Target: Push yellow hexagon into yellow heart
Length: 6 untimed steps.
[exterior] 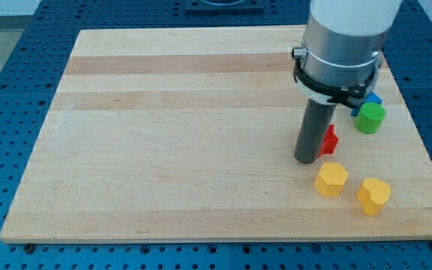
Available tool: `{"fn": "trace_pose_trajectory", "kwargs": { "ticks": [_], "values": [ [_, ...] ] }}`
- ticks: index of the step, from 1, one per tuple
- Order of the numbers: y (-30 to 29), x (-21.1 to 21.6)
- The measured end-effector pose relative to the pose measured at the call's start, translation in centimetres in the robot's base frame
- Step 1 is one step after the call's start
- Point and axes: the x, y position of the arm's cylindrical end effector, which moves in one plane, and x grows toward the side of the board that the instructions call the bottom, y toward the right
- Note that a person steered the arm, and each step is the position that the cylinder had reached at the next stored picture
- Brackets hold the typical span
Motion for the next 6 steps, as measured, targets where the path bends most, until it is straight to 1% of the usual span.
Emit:
{"fn": "trace_pose_trajectory", "kwargs": {
  "ticks": [1, 2, 3, 4, 6],
  "values": [
    [0.0, 2.2],
    [0.5, 3.4],
    [0.9, 3.3],
    [1.0, 2.0],
    [3.4, 2.8]
  ]
}}
